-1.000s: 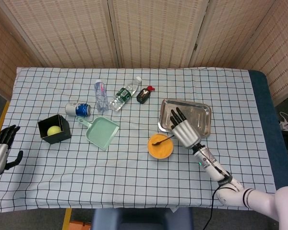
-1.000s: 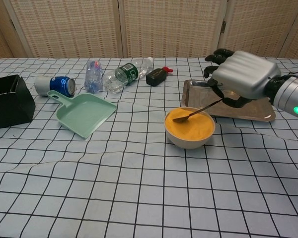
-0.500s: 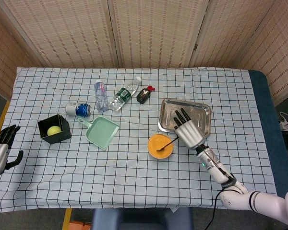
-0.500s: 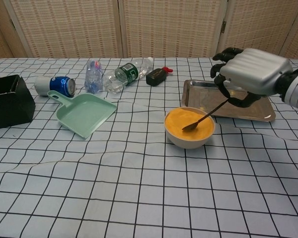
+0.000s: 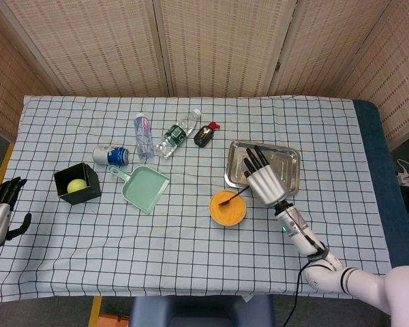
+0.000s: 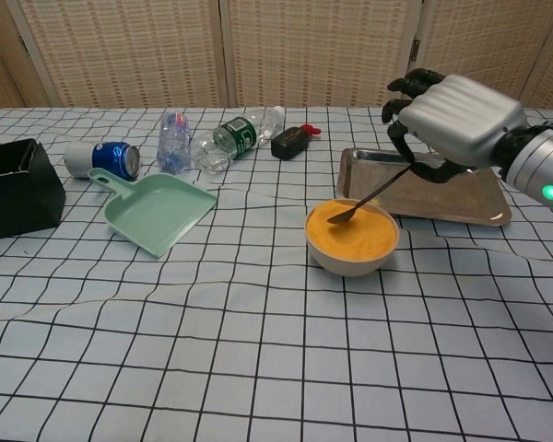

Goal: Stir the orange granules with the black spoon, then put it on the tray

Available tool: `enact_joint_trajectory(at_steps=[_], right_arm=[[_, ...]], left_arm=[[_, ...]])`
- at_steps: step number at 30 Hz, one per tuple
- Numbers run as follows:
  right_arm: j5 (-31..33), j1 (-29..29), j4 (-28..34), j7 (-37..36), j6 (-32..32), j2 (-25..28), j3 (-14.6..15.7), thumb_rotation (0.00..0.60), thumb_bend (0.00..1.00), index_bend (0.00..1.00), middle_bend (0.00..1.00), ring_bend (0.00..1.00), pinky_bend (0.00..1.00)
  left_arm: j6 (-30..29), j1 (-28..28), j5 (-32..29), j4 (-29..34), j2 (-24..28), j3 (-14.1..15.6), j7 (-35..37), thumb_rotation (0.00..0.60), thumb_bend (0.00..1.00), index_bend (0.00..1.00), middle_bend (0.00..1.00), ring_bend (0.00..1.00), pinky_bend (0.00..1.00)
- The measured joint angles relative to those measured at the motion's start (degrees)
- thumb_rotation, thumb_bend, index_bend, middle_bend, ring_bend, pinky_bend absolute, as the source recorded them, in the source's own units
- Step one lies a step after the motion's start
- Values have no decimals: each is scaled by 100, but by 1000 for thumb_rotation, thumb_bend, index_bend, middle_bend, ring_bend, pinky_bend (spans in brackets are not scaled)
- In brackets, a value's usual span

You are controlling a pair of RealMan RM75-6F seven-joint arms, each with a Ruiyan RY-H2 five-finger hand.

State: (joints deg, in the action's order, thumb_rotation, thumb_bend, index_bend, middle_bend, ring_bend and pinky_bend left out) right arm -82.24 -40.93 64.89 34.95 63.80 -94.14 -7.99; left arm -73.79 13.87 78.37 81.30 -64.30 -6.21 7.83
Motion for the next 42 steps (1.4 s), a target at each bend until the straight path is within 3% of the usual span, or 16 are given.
enact_joint_trajectory(at_steps=[4,9,25,33,42], right_arm=[[41,-73,-265,51,-143,-154,1,600,530,1000,228,0,9],[131,-91,-174,201,-305,-109,30,600,530,1000,227,0,9],[899,-77,1290,1333,-911,706,163,600,530,1000,228,0,8],[964,-46,1557,1123,-831,860,157,600,530,1000,228,0,8],[488,27,1277,318,-389,722,153,600,530,1000,228,0,9]], left_arm=[[-27,-10,13,5,3,1,8,600,460,0,0,5,189],[-37,-16,27,13,7,7,11,600,460,0,0,5,190],[-198,-42,170,2,-6,20,70,600,460,0,0,5,190],[-191,-46,156,11,-5,19,66,600,461,0,0,6,191],[-187,-43,147,9,-11,17,48,600,460,0,0,6,190]])
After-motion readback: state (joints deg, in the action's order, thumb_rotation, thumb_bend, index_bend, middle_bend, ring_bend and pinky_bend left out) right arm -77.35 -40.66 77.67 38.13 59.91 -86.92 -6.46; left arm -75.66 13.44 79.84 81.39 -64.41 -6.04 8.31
